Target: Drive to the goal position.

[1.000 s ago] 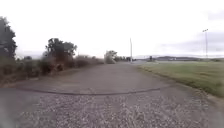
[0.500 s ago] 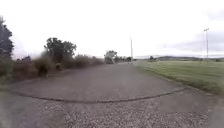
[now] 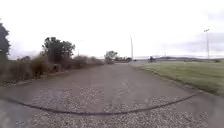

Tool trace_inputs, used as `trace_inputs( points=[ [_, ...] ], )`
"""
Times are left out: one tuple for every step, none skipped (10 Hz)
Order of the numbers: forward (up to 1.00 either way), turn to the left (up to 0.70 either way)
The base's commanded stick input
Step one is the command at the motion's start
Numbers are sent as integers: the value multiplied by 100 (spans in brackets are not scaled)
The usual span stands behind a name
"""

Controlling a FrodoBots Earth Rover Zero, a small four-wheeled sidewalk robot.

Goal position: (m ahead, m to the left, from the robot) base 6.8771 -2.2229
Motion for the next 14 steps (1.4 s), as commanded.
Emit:
trace_inputs(
  points=[
    [70, 0],
    [70, 0],
    [70, 0],
    [70, 0],
    [70, 0],
    [70, 0],
    [70, 0],
    [70, 0],
    [70, 0],
    [70, 0],
    [70, 0],
    [70, 0],
    [70, 0],
    [70, 0]
  ],
)
